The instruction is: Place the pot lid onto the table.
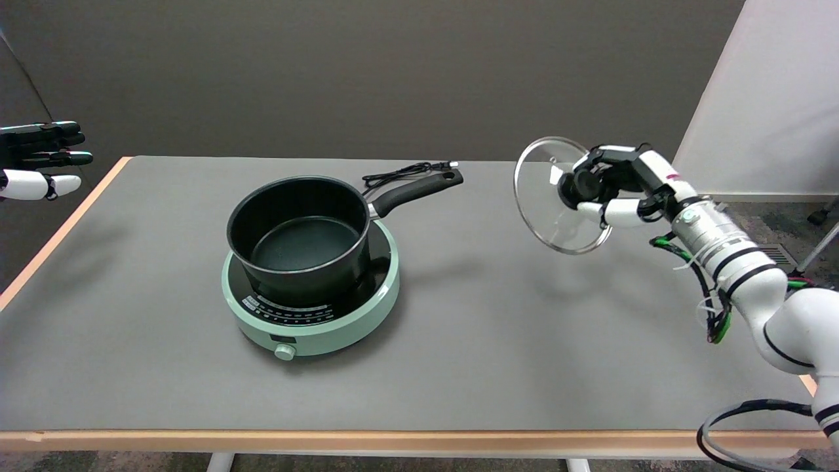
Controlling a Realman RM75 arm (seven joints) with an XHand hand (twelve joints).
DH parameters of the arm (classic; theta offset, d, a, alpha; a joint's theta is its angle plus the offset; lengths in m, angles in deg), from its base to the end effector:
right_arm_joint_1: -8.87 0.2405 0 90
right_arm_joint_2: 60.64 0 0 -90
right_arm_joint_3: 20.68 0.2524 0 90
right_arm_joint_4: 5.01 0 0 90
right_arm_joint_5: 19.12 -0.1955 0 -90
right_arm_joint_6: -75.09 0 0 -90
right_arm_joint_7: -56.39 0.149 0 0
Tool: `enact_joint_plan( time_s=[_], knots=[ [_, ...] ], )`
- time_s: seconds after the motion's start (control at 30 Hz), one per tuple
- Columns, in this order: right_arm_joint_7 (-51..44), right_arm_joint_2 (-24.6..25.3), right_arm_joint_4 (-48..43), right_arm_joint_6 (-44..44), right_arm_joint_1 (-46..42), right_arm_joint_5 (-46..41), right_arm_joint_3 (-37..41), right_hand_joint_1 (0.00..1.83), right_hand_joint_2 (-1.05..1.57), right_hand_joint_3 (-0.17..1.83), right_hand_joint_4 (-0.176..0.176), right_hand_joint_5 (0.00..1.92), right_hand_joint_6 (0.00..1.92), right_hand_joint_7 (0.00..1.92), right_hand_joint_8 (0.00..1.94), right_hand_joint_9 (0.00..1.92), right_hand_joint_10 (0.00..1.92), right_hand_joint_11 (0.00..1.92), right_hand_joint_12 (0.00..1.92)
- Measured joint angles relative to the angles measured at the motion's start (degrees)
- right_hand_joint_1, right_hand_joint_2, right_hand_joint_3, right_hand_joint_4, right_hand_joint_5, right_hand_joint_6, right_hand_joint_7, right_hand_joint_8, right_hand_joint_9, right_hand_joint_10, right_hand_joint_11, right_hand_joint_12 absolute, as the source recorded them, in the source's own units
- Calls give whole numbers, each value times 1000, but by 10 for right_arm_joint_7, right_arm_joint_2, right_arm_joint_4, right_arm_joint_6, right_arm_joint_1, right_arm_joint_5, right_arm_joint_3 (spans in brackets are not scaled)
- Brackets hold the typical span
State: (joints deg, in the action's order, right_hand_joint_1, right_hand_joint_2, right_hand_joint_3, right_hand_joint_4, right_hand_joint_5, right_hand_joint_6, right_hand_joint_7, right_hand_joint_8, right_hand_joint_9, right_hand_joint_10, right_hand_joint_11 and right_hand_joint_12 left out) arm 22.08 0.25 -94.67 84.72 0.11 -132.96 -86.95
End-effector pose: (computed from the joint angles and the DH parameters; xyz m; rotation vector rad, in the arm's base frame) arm -0.2039 -0.2951 0.4615 1.2973 -0.5631 0.7335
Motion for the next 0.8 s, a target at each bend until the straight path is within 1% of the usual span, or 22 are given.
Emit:
enact_joint_plan(
  time_s=[0.5,0.8],
  knots=[
    [6,-4,73,7,31,-24,-39,1361,896,485,176,755,958,929,1207,840,1424,655,1559],
    [6,-25,109,14,69,-26,-66,1360,899,481,176,754,947,926,1209,844,1424,645,1576]
  ],
)
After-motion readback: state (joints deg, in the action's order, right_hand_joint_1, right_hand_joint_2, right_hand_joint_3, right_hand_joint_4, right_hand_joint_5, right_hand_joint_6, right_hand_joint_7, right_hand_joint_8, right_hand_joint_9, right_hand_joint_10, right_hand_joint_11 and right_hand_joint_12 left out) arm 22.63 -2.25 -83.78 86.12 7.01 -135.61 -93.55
